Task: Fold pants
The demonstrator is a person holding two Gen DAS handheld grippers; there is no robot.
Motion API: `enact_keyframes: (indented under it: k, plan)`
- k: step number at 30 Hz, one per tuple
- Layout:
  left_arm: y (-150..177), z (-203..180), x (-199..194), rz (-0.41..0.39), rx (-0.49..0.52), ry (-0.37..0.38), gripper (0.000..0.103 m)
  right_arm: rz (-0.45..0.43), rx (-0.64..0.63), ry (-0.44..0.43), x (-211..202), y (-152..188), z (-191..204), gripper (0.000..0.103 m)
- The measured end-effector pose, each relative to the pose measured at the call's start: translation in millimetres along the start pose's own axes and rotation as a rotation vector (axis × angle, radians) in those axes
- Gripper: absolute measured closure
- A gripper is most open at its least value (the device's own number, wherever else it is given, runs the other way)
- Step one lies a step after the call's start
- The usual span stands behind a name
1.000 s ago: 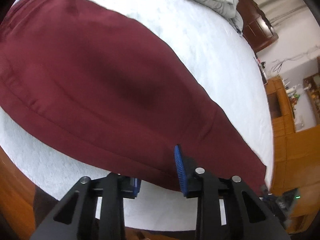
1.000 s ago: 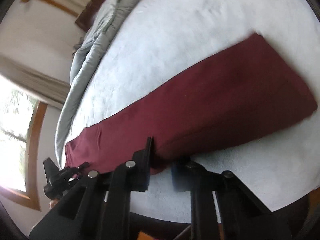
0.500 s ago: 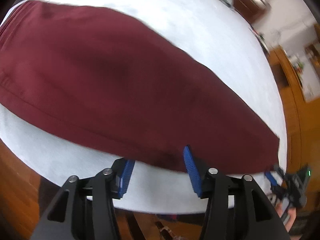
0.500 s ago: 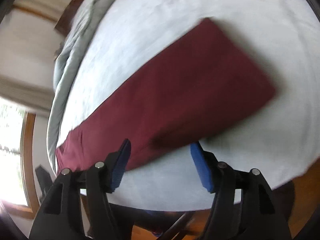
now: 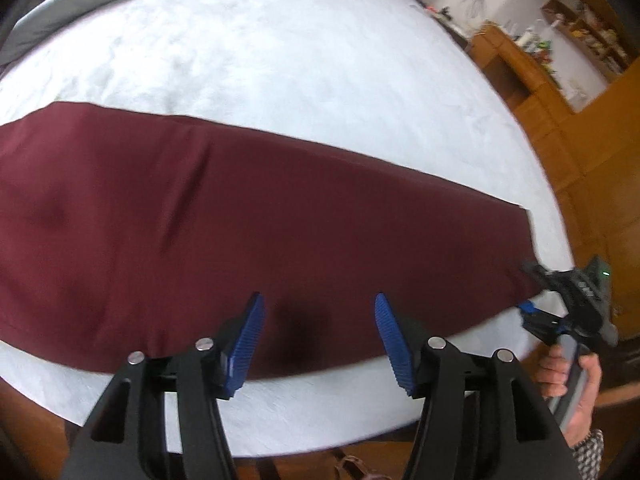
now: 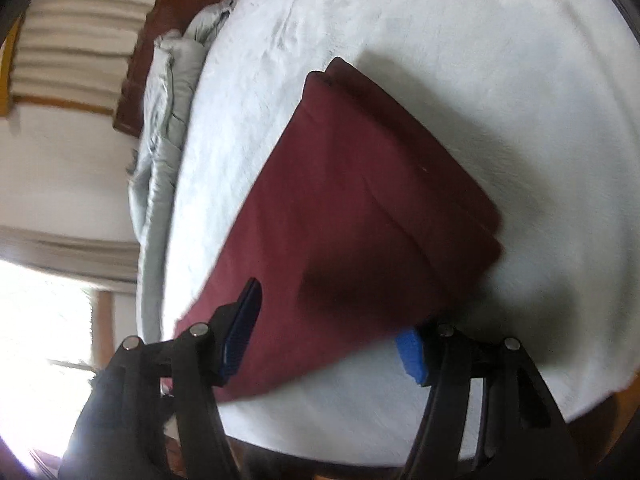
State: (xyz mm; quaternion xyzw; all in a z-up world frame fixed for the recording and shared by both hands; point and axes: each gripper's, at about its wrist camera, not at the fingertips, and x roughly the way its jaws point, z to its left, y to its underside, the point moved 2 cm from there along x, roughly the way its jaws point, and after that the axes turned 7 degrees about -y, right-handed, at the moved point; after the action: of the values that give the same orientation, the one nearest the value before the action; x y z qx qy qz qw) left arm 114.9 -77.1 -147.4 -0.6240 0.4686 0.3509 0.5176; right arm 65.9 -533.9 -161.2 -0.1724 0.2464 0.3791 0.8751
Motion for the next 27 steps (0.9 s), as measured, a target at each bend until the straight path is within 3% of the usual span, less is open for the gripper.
enact_keyframes:
  k: [3,4,5,6,7,13,18,21,25,27]
  plan:
    - [8.5,28.6,5.5,0.019,-0.047,-0.032,0.045,-0.014,-0.007,-0.043,-3.6,-13.1,-2.6,0.043]
    - [12.7,24.0,7.4,0.019,-0.051,-0.034,0.045,-0.014,-0.011,-0.045,-2.4,-14.7,-0.1,0.052]
    - [11.0,23.1,10.5,0.019,-0.049,-0.034,0.045,-0.014,-0.024,-0.038,-0.6,-16.0,2.7,0.072]
    - [12.0,23.6,9.2,0.019,-0.042,-0.037,0.045,-0.013,-0.035,-0.028,-0.4,-17.4,4.9,0.083]
    - [11.2,22.0,9.7,0.017,-0.033,-0.043,0.044,-0.012,-0.045,-0.025,-1.3,-18.9,7.1,0.087]
    - [6.2,4.8,2.1,-0.04,-0.038,-0.027,0.043,-0.063,-0.179,-0.029,-34.3,-26.7,51.9,0.091]
    - [-0.5,-3.1,-24.3,-0.151,-0.016,-0.015,0.039,-0.159,-0.237,-0.027,-74.5,-43.6,75.4,0.092]
    - [0.2,-0.4,-22.7,-0.18,0.014,-0.052,0.037,-0.197,-0.201,0.075,-83.4,-52.6,56.2,0.091]
    - [1.6,11.3,9.5,-0.098,0.01,-0.116,0.037,-0.109,-0.149,0.252,-55.7,-45.3,4.5,0.091]
    - [6.7,17.6,23.2,-0.064,0.026,-0.119,0.037,-0.088,-0.108,0.26,-47.0,-38.9,-17.0,0.09]
